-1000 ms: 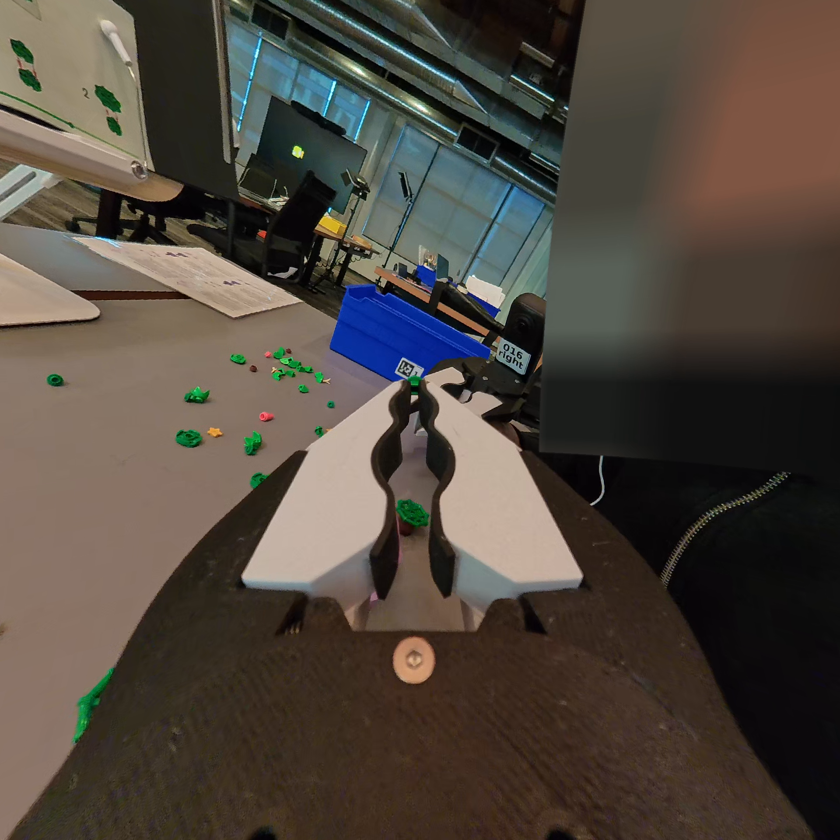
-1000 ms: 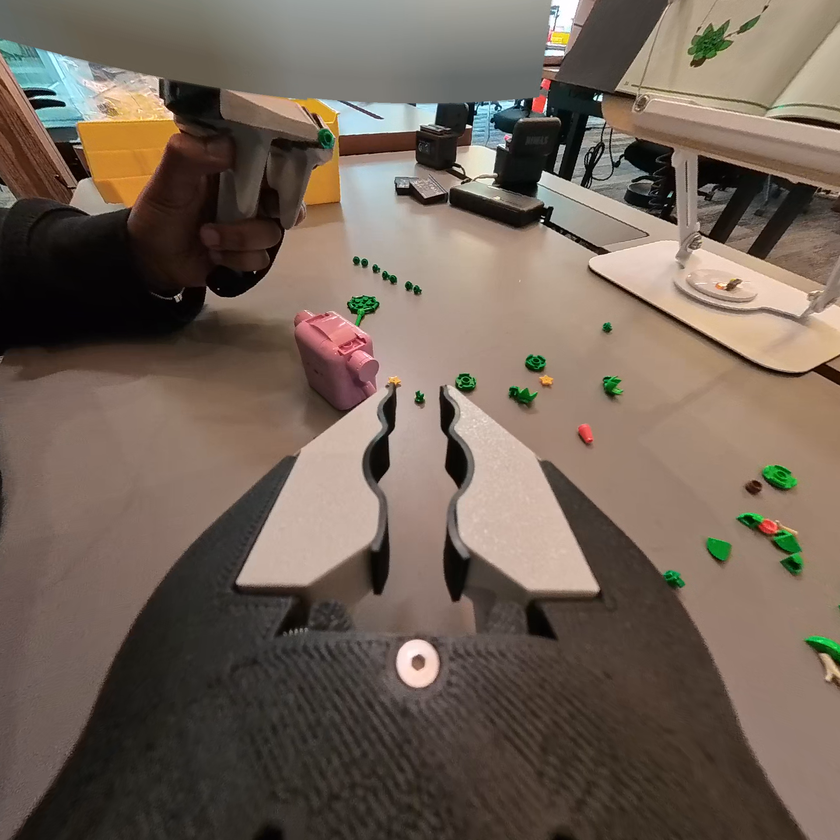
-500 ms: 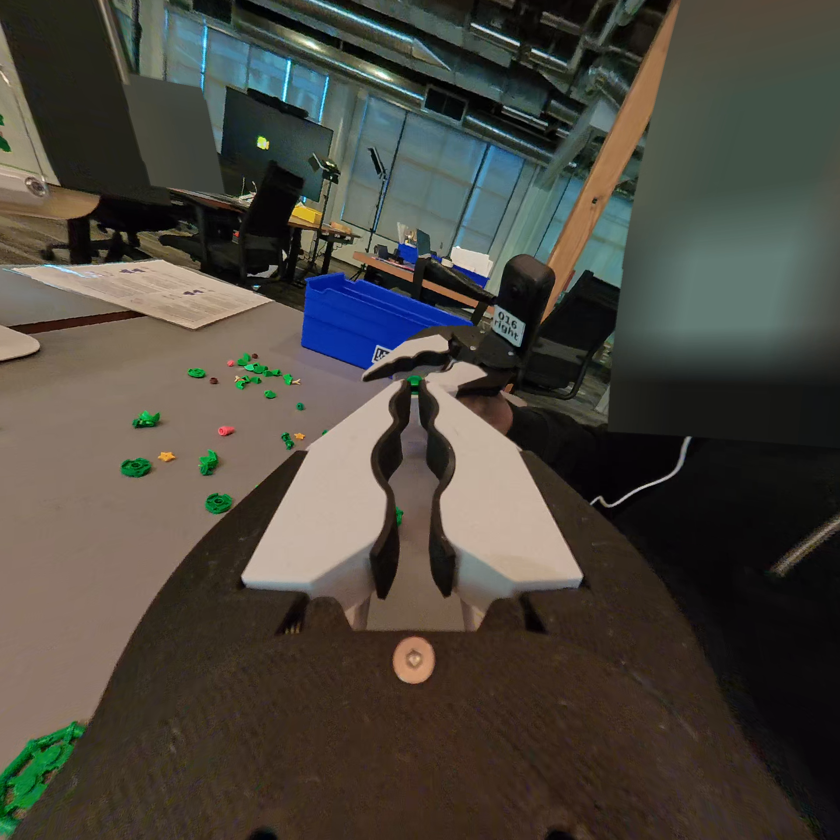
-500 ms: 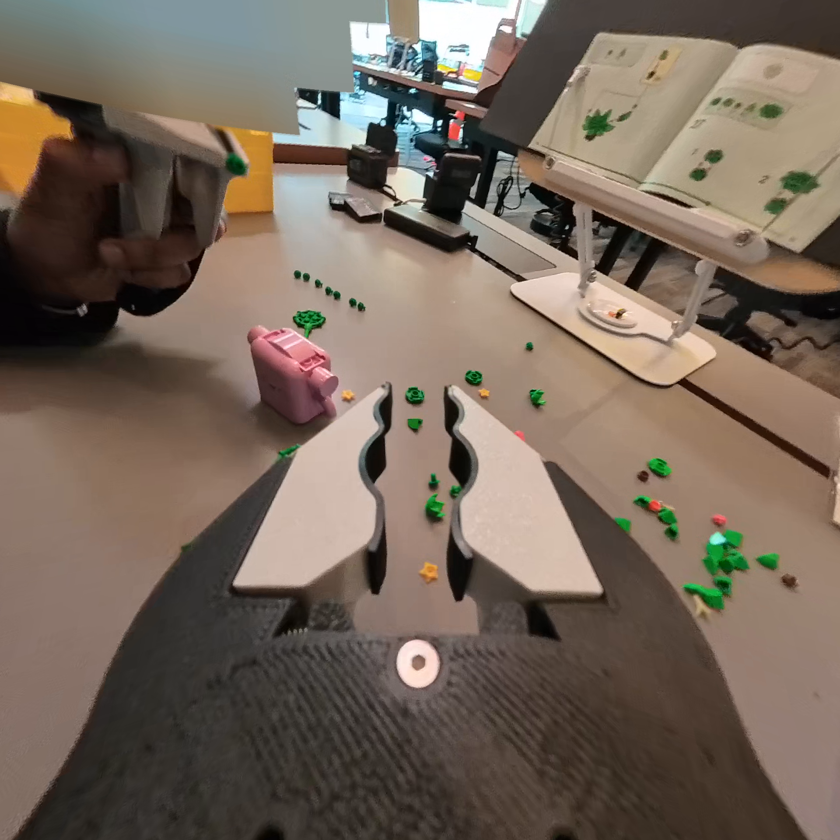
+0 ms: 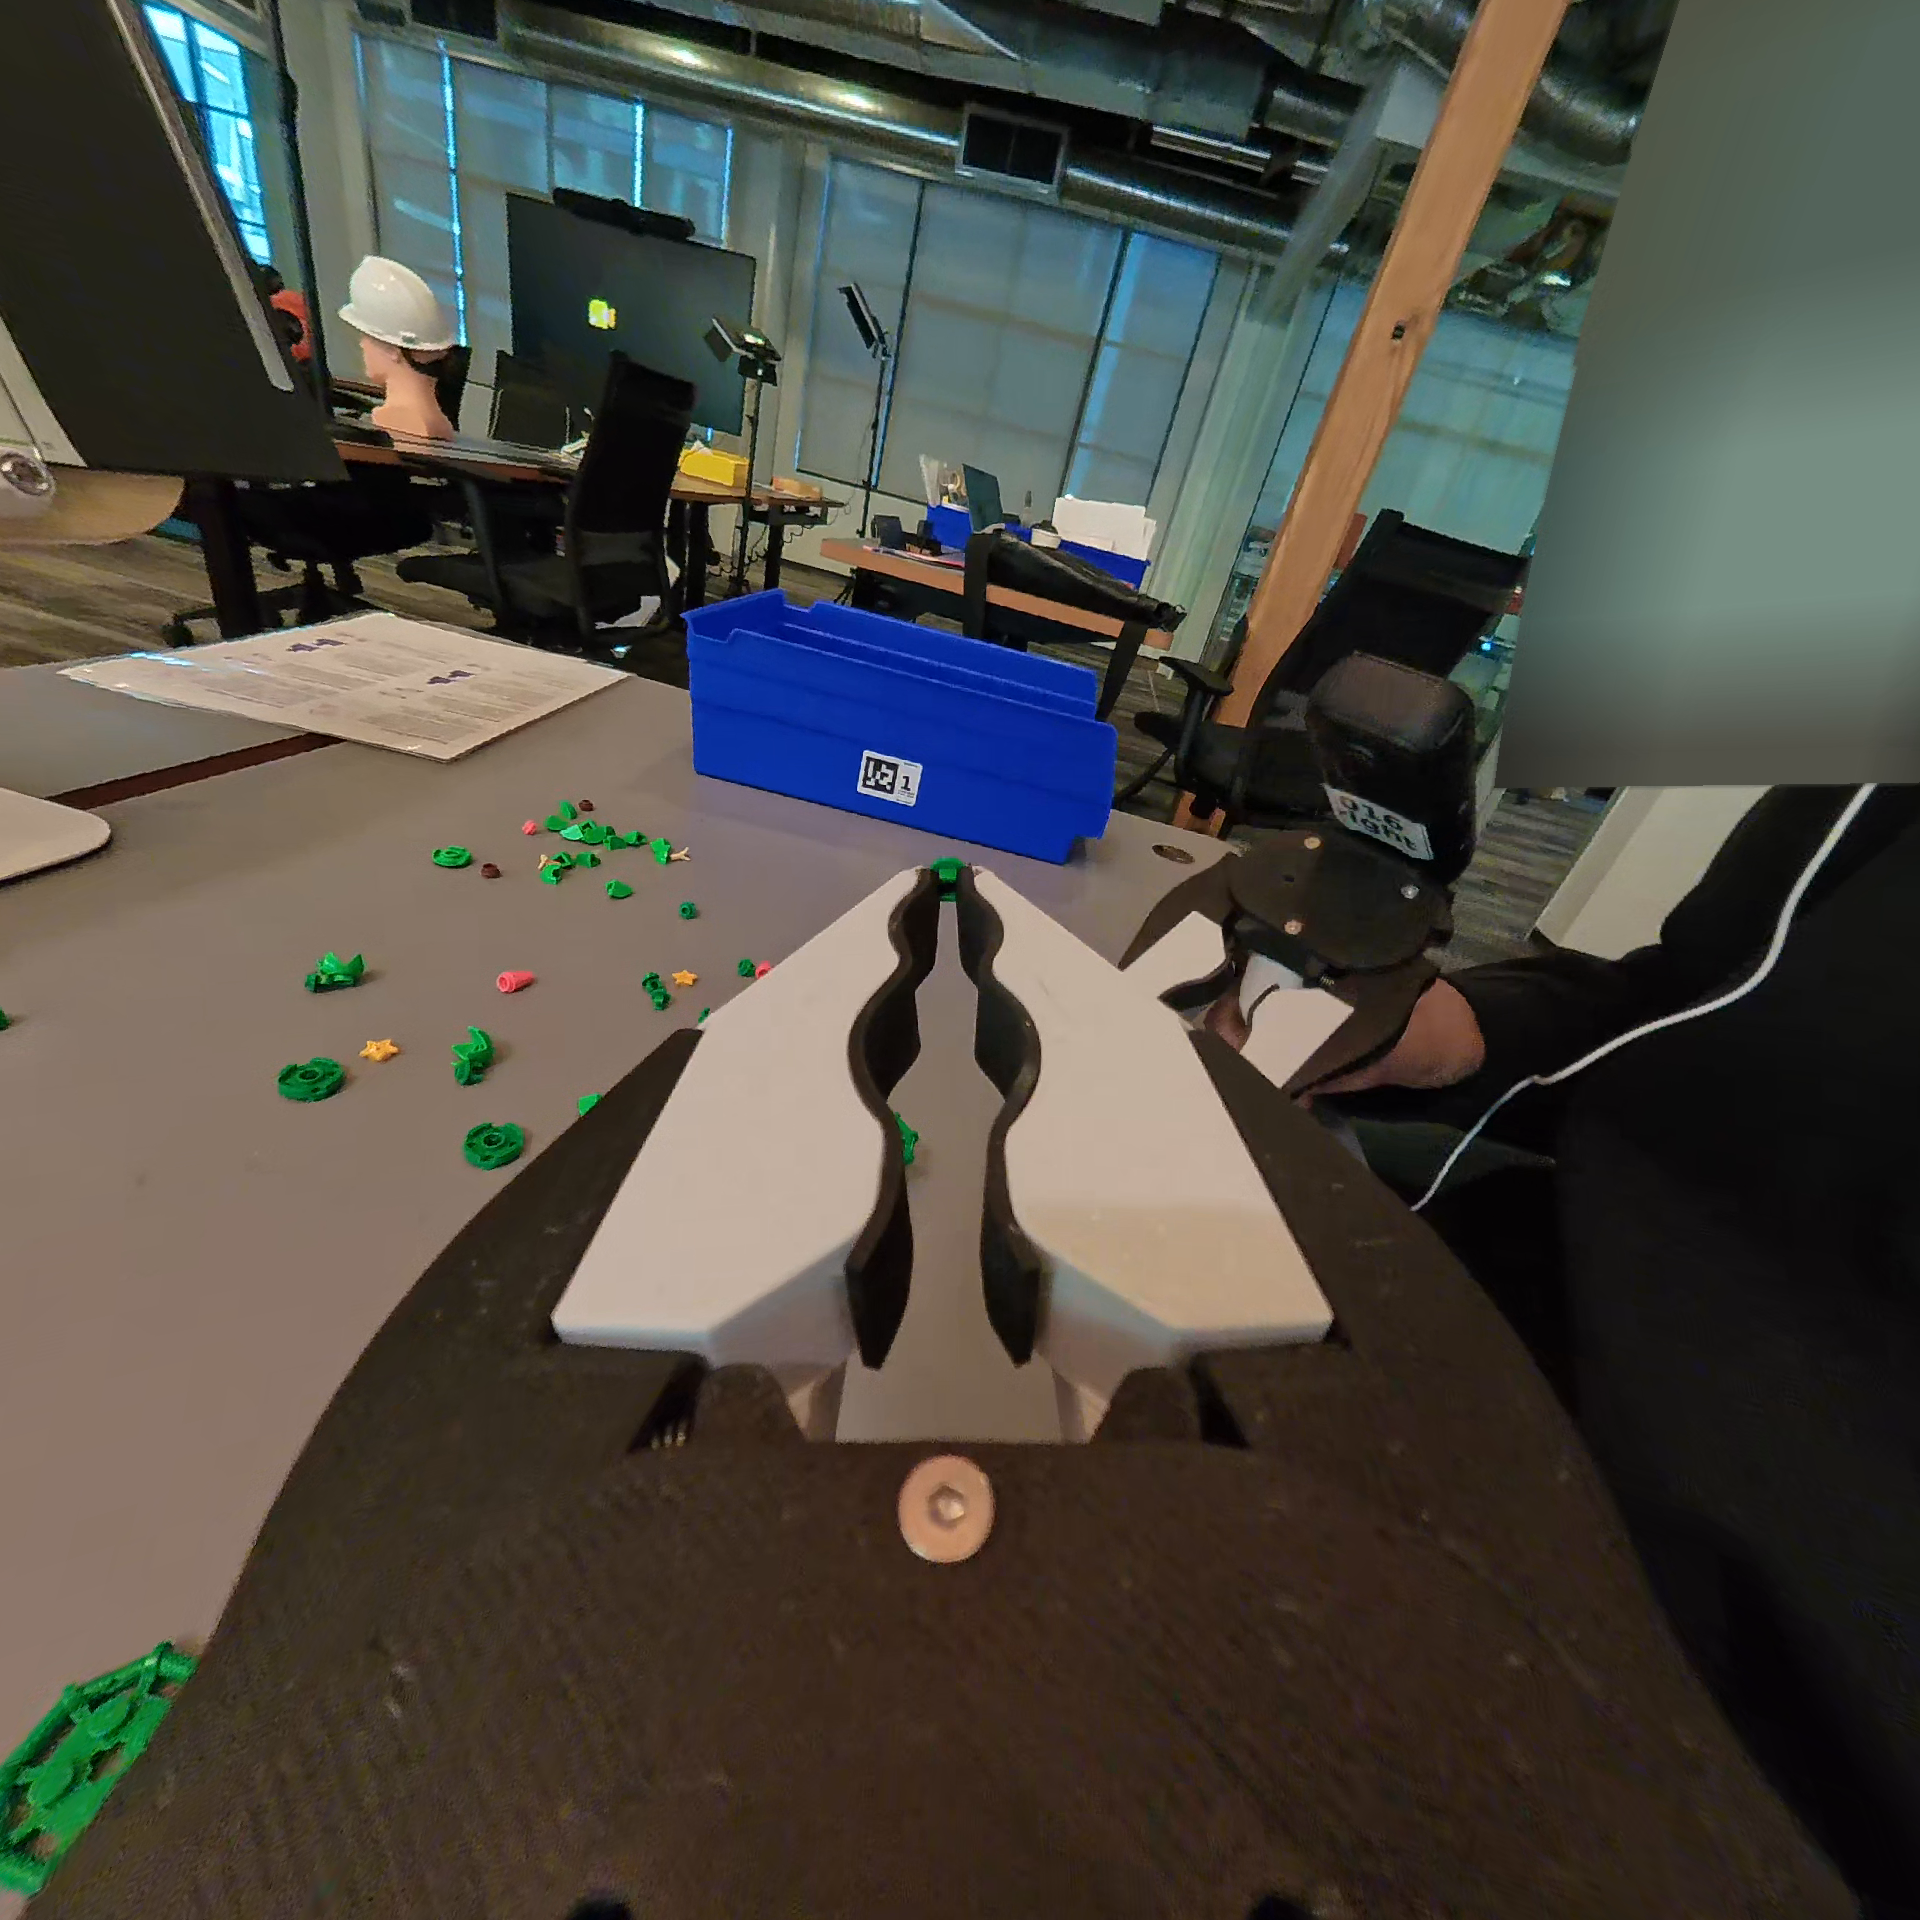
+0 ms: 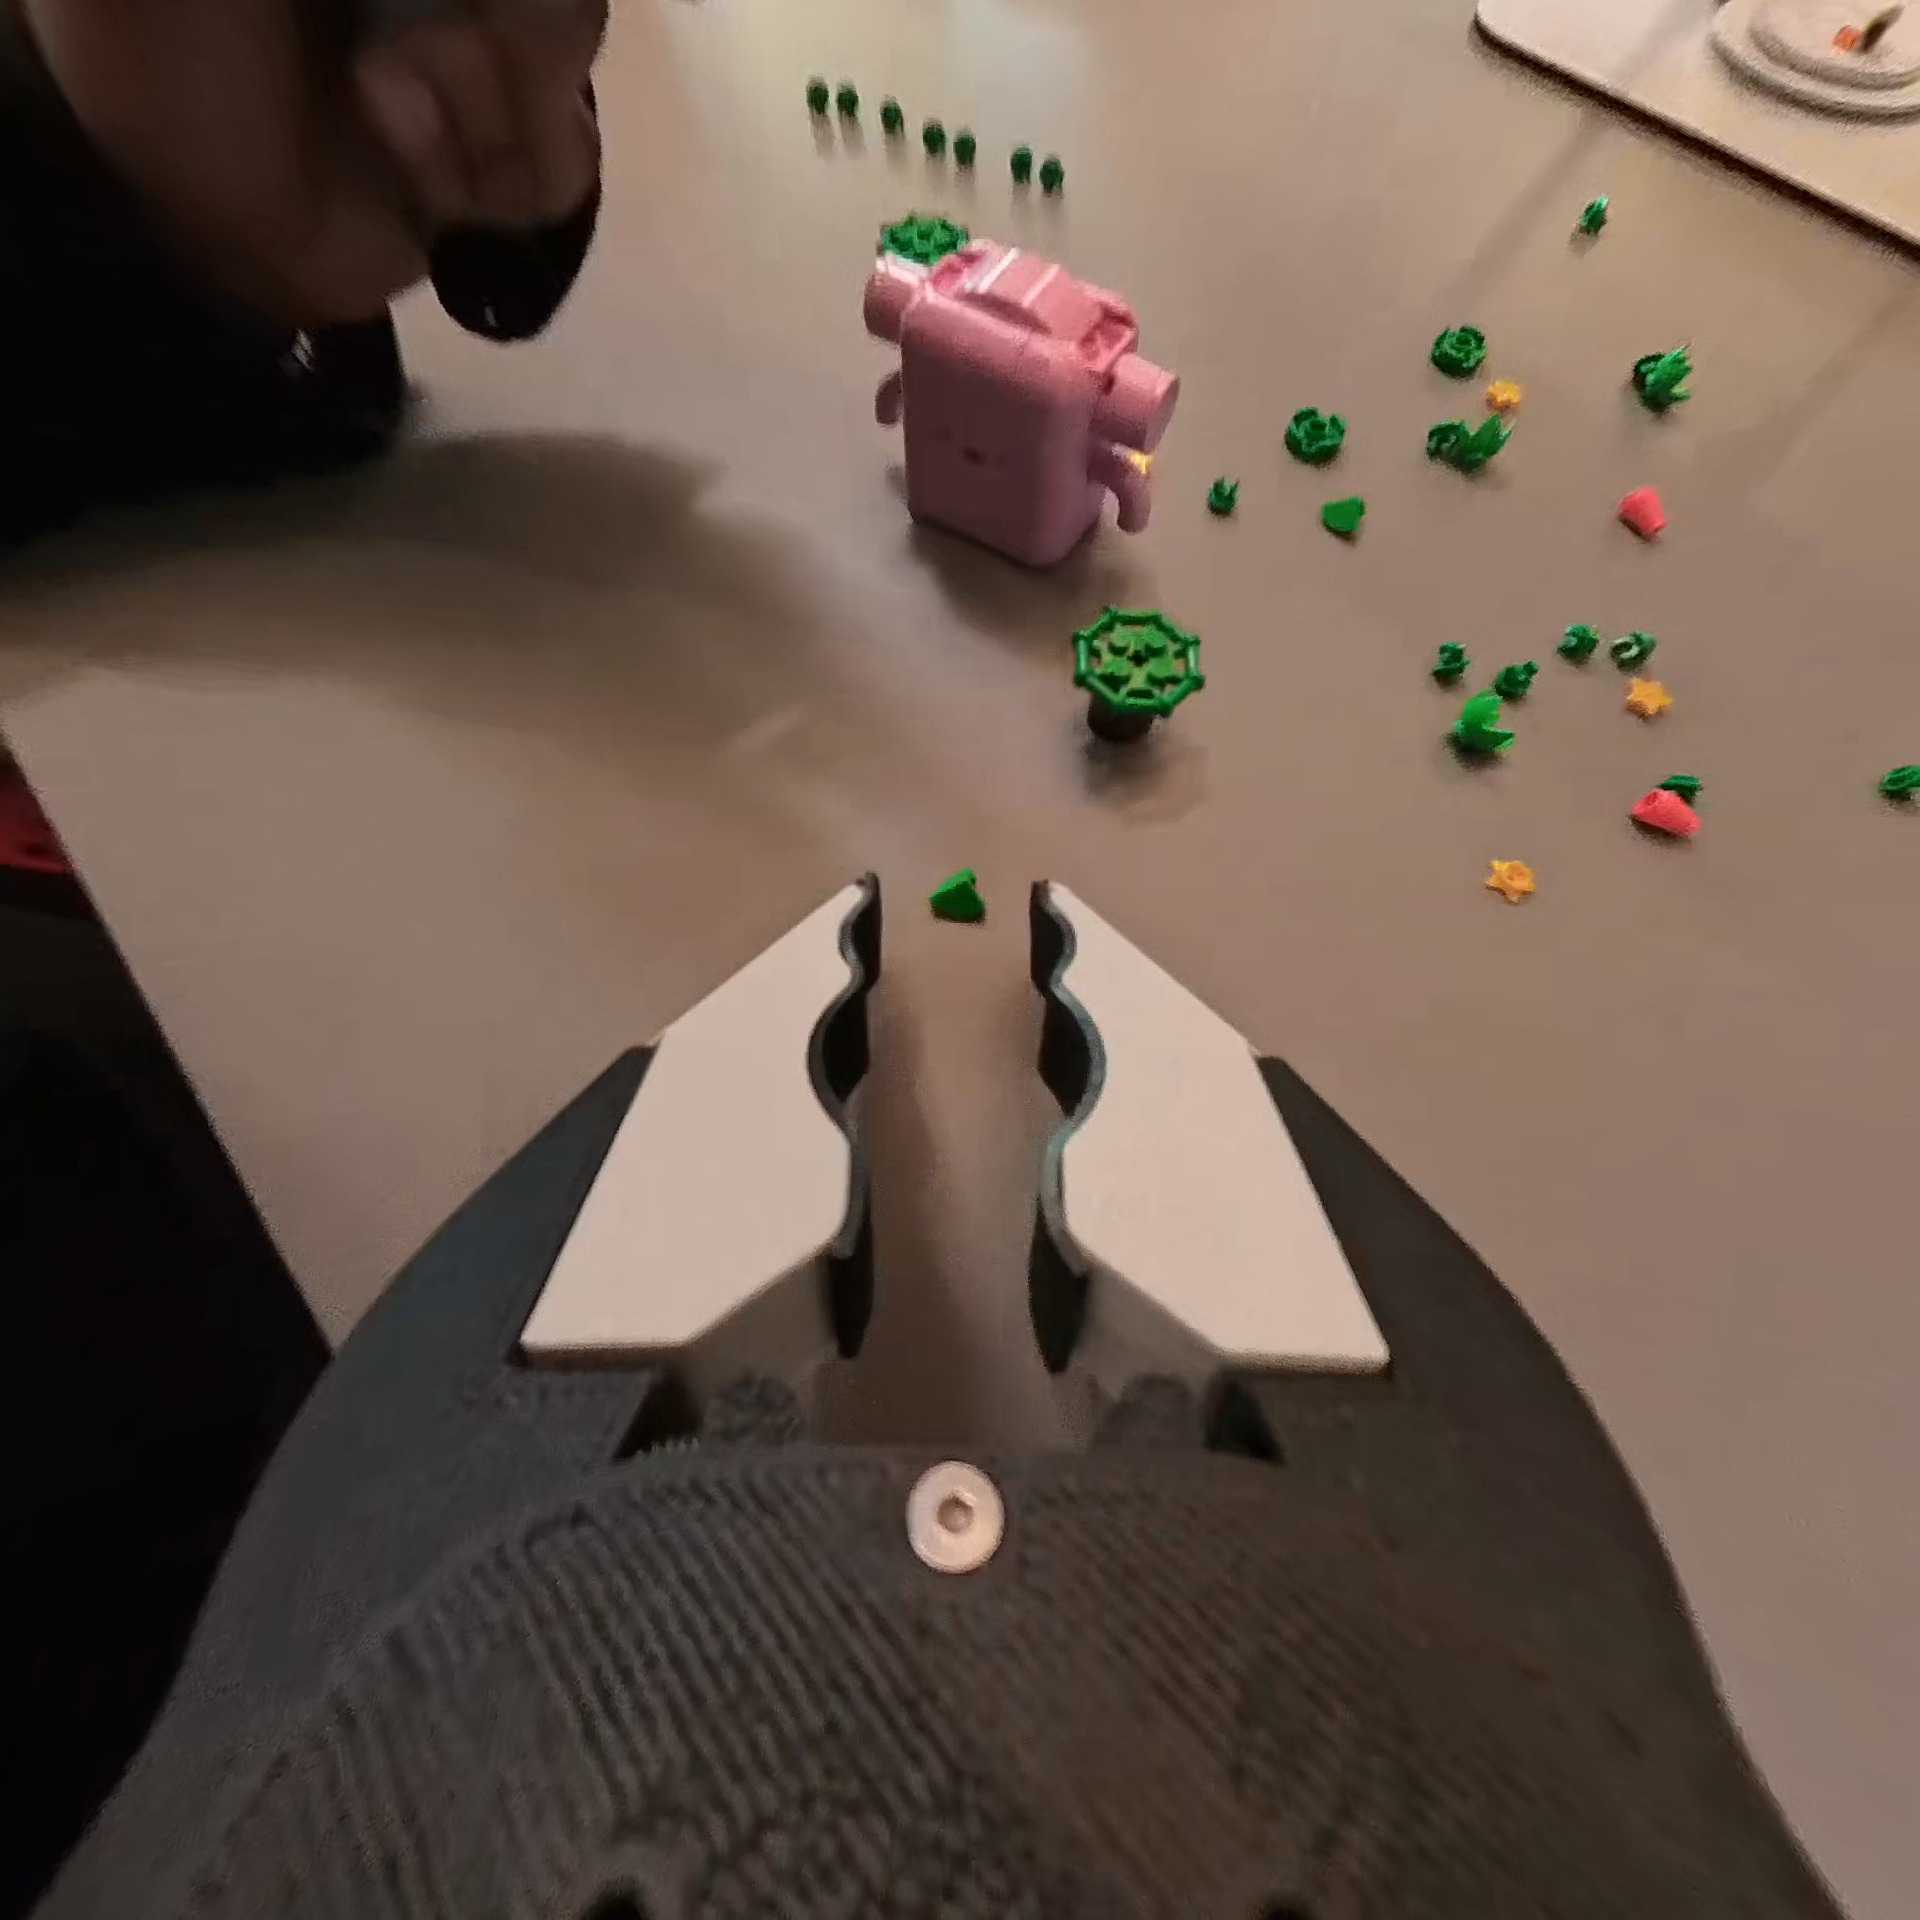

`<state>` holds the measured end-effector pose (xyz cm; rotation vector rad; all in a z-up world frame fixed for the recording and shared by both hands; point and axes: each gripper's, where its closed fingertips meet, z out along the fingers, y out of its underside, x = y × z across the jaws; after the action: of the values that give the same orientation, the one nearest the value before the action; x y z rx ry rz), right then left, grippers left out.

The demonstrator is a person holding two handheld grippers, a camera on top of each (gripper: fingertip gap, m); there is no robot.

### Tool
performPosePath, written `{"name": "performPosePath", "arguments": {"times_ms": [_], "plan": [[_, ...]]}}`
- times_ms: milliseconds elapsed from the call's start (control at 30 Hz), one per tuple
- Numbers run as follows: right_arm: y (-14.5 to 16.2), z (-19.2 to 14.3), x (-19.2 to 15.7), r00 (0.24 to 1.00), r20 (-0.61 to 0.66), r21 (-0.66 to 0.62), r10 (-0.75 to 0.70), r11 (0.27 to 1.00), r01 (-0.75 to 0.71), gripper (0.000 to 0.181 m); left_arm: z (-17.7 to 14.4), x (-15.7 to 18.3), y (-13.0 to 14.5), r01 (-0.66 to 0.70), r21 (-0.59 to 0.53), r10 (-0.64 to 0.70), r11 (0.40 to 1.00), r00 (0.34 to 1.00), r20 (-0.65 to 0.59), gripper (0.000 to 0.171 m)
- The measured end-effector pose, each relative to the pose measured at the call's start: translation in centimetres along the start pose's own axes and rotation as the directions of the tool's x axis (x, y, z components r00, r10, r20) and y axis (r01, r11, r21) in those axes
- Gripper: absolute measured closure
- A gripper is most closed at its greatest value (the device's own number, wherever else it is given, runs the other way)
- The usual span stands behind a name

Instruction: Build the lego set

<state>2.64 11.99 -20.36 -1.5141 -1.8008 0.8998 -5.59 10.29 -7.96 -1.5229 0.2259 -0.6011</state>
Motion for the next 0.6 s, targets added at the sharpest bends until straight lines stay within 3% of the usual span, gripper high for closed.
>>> {"name": "performPosePath", "arguments": {"times_ms": [133, 600], "plan": [[1.2, 1.0, -0.1, 1.0, 0.021, -0.099, 0.02, 0.995, -0.018, 0.156, 0.1, 0.0, 0.2, -0.023, -0.014, 0.024, 1.0, 1.0, 0.01, 0.171], [0.9, 1.4, 3.3, 0.996, -0.089, -0.096, -0.005, 0.995, -0.004, 0.163, 0.1, 0.1, 0.2, -0.02, -0.013, 0.02, 1.0, 1.0, 0.005, 0.171]]}}
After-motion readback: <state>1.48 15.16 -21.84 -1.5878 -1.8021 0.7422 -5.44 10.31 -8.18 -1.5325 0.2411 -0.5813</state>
